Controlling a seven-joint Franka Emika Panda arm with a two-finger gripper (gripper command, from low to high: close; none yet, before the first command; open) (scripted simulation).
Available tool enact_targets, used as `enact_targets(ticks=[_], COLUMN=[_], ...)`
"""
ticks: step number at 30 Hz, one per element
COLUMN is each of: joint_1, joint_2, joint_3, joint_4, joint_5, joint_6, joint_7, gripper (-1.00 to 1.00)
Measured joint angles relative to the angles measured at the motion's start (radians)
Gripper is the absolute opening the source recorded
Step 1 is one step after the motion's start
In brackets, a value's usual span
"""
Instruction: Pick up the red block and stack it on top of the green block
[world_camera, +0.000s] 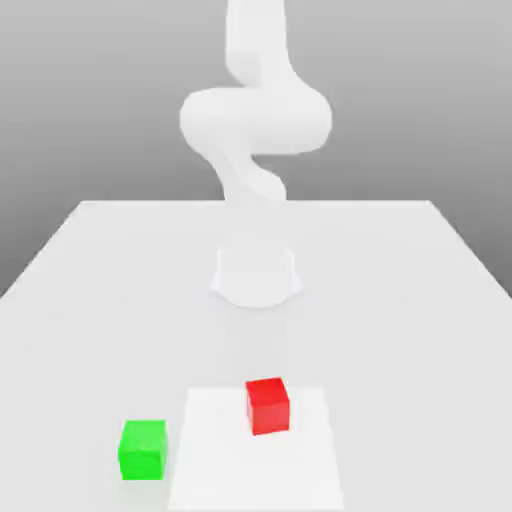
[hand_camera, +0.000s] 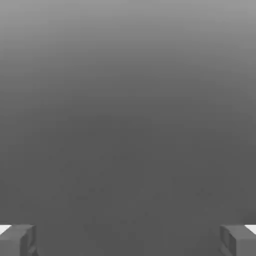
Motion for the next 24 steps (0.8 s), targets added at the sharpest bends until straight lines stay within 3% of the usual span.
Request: enact_targets(ticks=[17,24], joint_1=[0.072,0.058], joint_2=[0.636,0.893], joint_3=[-0.035,-0.014], joint_4=[-0.451,-0.457], joint_5=[0.001,0.013], joint_6=[0.42,0.63], joint_7=[-0.151,-0.172], gripper=[0.0,0.0])
